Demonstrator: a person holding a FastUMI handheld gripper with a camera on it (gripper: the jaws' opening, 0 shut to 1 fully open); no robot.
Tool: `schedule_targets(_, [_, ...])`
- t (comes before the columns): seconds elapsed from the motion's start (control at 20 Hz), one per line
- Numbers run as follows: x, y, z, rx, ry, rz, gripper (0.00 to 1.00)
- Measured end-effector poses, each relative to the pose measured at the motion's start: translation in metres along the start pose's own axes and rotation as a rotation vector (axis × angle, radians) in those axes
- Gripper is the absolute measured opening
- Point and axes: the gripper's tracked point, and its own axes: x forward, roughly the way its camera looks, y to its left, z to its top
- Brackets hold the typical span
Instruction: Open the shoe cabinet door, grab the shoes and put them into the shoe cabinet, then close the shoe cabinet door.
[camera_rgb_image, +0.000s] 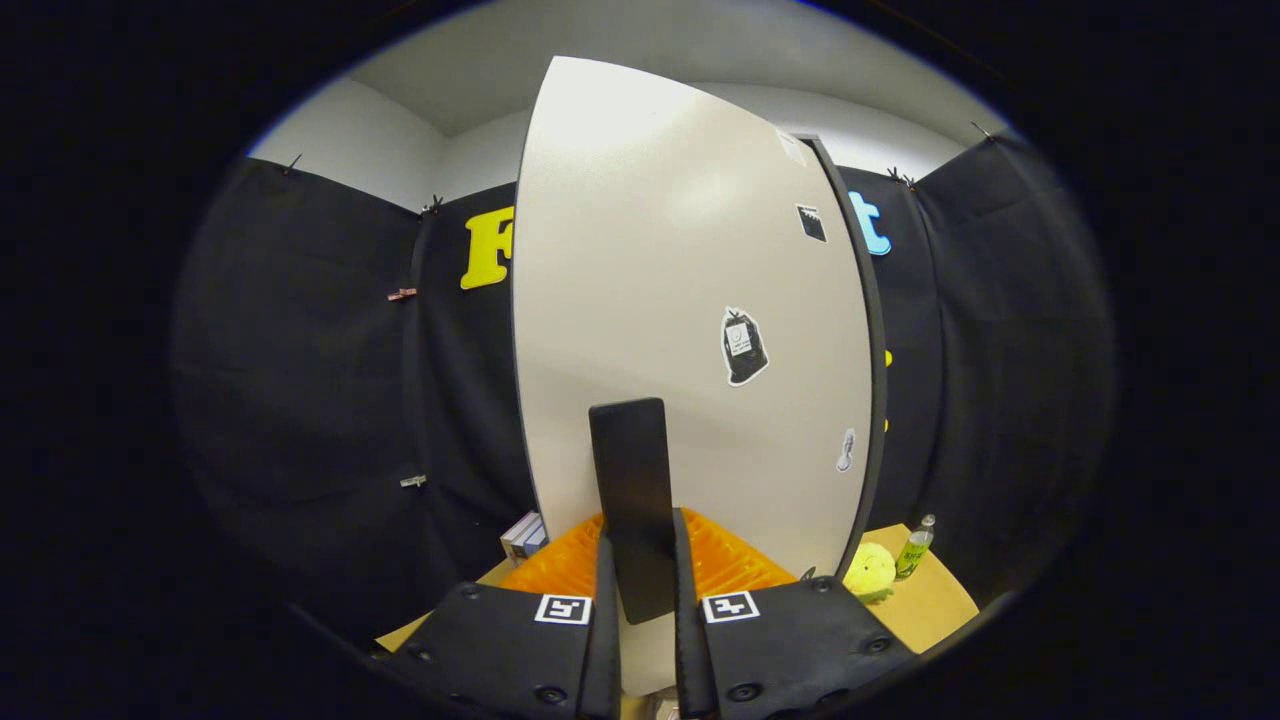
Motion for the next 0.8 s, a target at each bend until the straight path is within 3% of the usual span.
schedule_targets(0.8, [-0.081, -0.099, 0.02, -0.001, 0.012, -0.123, 0.22])
